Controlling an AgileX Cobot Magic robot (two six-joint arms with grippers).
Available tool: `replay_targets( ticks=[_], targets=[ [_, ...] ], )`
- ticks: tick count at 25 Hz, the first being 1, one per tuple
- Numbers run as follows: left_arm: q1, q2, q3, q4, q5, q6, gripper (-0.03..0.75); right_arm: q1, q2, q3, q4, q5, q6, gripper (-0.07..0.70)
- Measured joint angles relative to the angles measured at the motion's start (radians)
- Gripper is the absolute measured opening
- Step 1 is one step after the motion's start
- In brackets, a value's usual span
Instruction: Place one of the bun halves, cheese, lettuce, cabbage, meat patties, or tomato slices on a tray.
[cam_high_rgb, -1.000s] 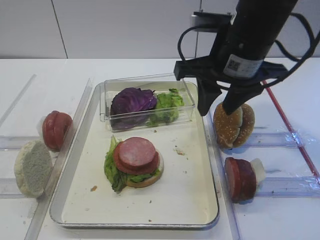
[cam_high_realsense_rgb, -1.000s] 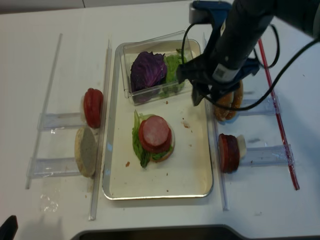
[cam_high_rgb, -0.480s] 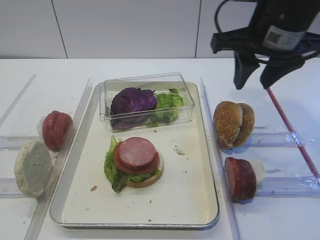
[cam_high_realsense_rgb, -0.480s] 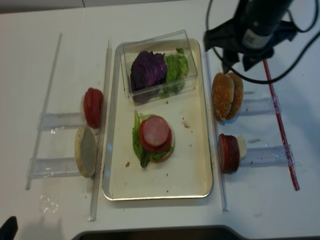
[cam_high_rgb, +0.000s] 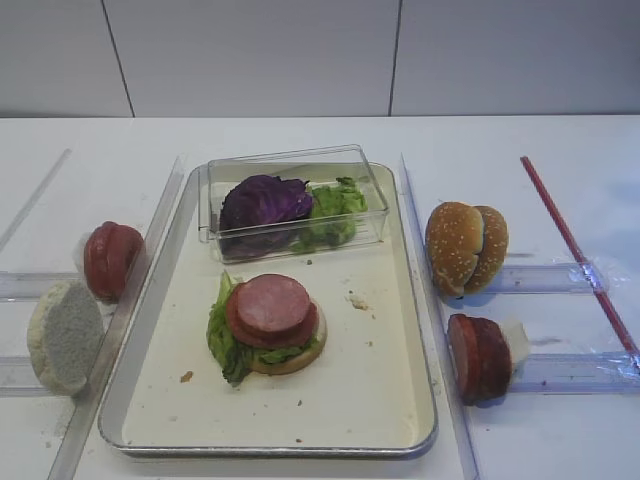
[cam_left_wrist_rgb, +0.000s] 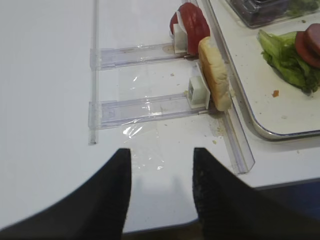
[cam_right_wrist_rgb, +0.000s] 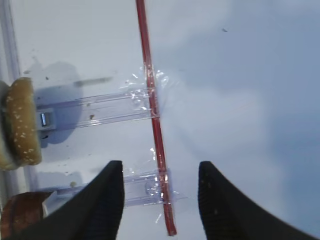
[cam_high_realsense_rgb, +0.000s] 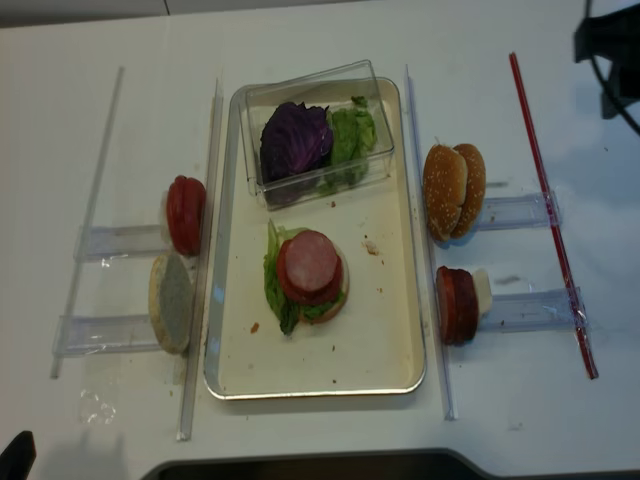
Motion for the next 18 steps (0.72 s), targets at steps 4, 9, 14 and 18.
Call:
replay_targets(
  ticks=[4,9,14,18],
  targets=[
    [0.0,0.0,0.0,0.0,0.0,0.0,0.282,-0.03,-0.075,0.039,-0.002,0.004,-0.059,0.361],
    [0.0,0.0,0.0,0.0,0.0,0.0,0.282,-0.032,-0.194,0.102,0.023,0.004,-0.123,0.359],
    [0.0,0.0,0.0,0.0,0.0,0.0,0.282,-0.032,-0.354,0.215,0.028,0.01,-0.143,0.358],
    [0.0,0.0,0.0,0.0,0.0,0.0,0.282,-0.032,-0.475,0.326,0.028,0.015,-0.143,0.358]
  ],
)
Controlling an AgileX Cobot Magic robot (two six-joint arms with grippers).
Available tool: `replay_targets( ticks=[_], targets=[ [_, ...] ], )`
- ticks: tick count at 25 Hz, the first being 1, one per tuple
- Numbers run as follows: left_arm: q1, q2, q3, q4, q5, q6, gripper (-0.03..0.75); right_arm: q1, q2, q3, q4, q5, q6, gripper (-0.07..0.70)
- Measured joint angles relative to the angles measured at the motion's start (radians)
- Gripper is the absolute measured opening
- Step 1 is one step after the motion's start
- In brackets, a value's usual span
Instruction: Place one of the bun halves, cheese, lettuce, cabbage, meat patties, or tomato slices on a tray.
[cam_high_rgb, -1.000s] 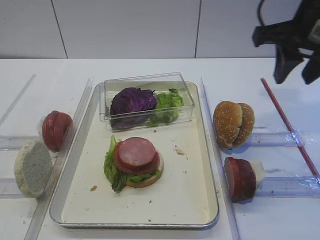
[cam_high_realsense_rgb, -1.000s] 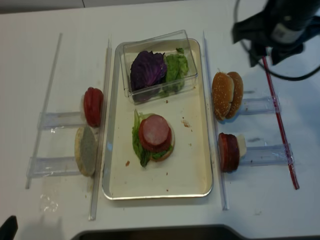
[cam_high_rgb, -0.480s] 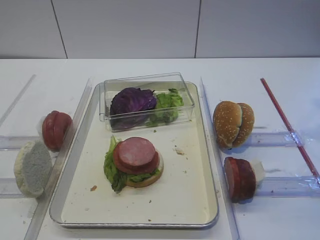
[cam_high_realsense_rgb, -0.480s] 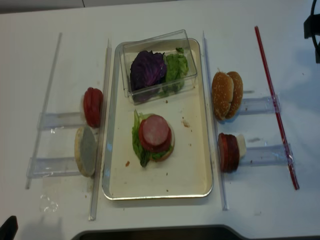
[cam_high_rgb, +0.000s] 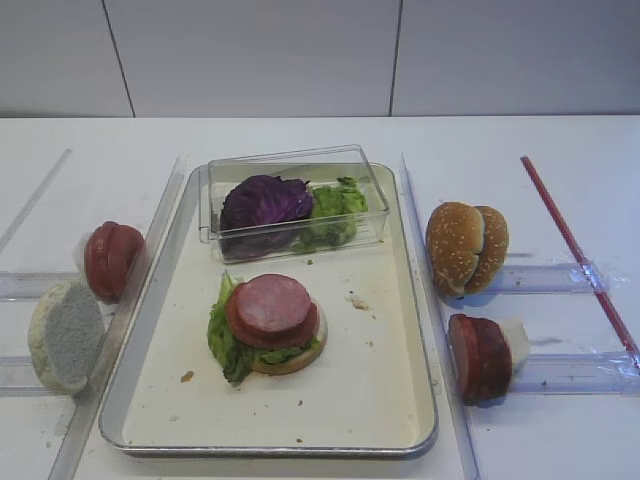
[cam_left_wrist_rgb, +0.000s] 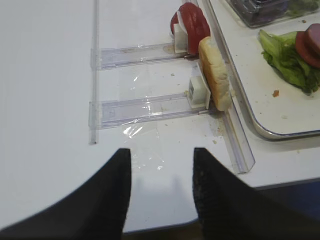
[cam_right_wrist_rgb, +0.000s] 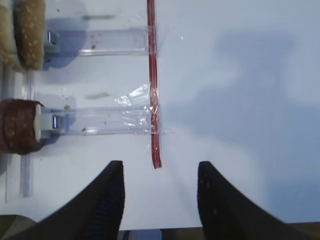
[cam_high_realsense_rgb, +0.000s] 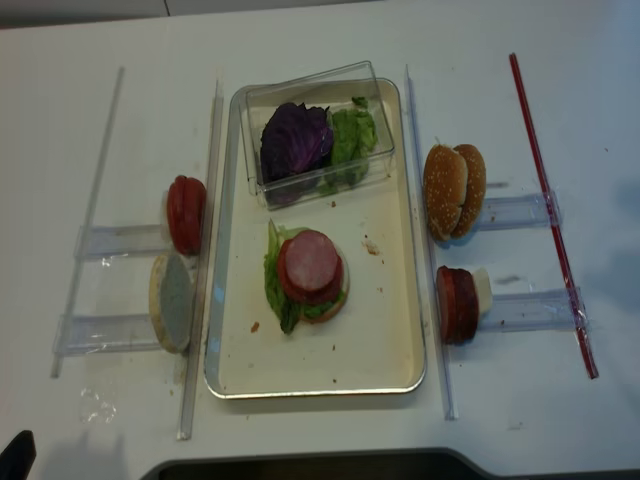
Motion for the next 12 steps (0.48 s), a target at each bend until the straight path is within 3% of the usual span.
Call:
replay_targets(
  ticks=[12],
  targets=[
    [0.0,0.0,0.0,0.0,0.0,0.0,0.282,0.0,-0.365,0.343,-0.006,0.0,-0.064,0.358]
  ],
)
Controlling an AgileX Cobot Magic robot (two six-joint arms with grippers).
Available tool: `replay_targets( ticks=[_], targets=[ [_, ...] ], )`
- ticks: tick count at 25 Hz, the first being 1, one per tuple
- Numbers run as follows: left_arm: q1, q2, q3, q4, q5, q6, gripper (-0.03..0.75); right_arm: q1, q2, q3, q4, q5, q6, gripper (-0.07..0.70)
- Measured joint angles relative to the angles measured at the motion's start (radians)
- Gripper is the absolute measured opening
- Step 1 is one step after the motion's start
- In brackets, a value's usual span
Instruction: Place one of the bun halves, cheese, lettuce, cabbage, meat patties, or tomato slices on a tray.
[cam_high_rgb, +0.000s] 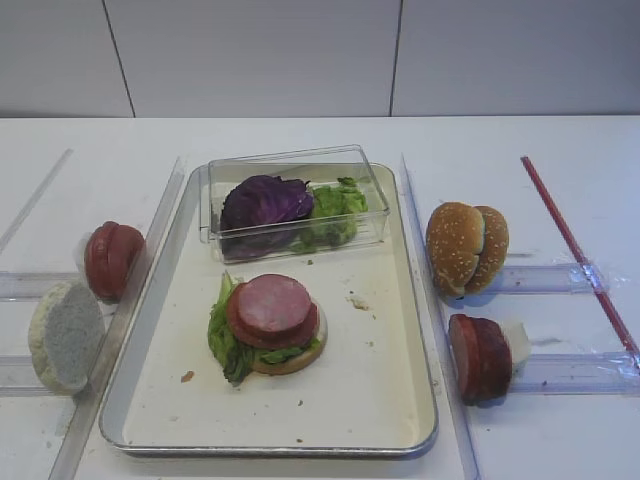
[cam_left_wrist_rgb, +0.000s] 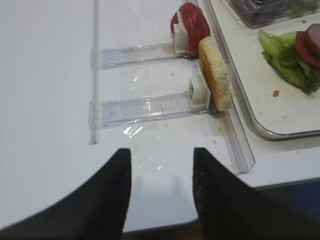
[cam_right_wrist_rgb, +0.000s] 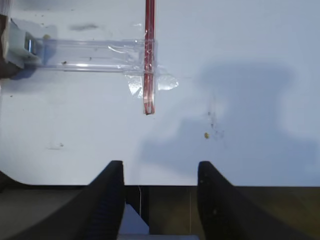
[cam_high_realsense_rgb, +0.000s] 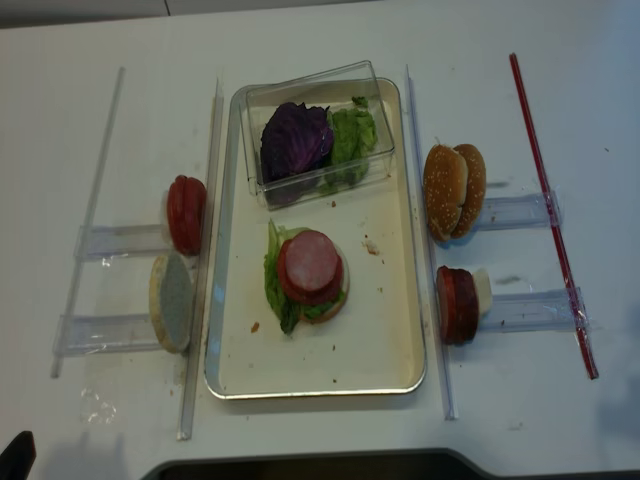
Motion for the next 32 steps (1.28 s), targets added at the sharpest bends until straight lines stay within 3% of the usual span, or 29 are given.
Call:
replay_targets(
  ticks=[7,10,18,32],
  targets=[
    [0.0,0.0,0.0,0.0,0.0,0.0,0.282,0.0,-0.207,0.125,0.016,-0.044,-0.001,0.358],
    [0.0,0.0,0.0,0.0,0.0,0.0,0.282,0.0,-0.287,0.128,0.018,-0.071,-0.001,0.358],
    [0.0,0.0,0.0,0.0,0.0,0.0,0.282,-0.002,-0.537,0.137,0.021,-0.075,-0.018,0.358],
    [0.0,0.0,0.0,0.0,0.0,0.0,0.282,-0.002,-0.555,0.159,0.034,-0.113,-0.022,0.358]
  ],
)
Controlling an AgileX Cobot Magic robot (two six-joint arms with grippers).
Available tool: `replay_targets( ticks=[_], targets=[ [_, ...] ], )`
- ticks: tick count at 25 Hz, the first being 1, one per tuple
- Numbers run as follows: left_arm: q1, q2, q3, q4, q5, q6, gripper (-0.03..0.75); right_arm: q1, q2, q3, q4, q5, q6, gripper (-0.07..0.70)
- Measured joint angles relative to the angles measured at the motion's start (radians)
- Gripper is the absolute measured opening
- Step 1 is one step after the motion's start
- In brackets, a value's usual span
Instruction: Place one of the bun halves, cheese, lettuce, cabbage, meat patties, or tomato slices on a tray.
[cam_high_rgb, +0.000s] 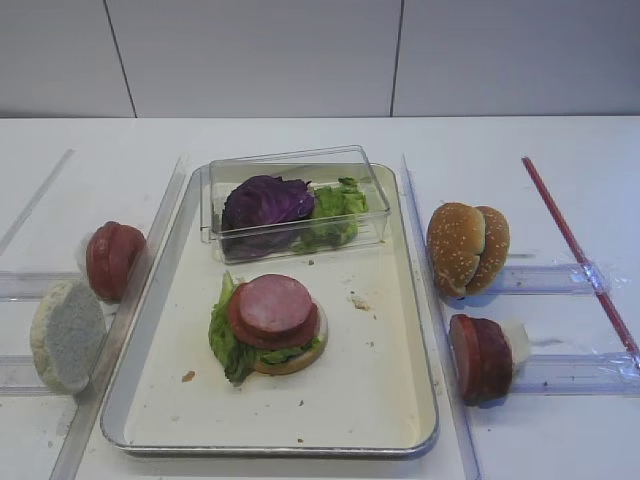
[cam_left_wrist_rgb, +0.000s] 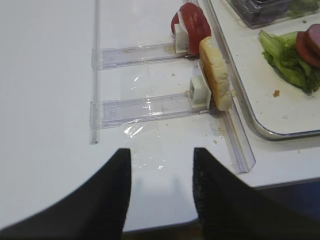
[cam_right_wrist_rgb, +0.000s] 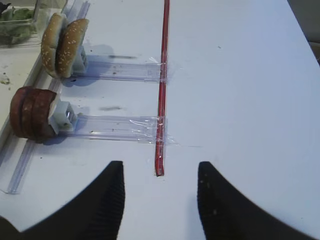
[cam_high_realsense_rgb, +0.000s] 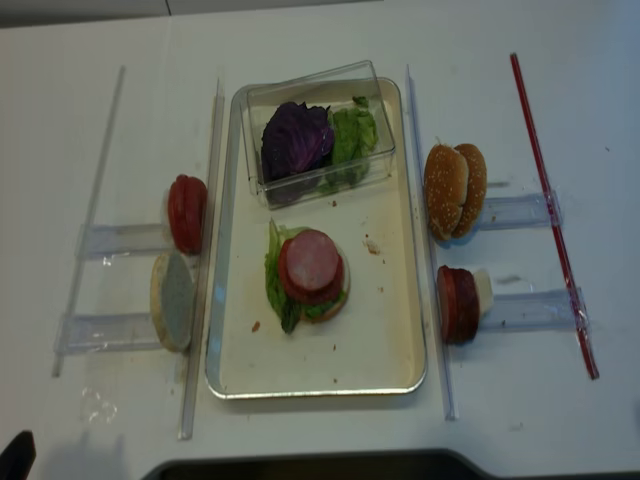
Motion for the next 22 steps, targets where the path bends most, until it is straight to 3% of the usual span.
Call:
replay_targets(
  ticks=[22],
  targets=[
    [0.0,0.0,0.0,0.0,0.0,0.0,0.282,0.0,0.0,0.001,0.0,-0.004,0.0,0.358]
  ],
)
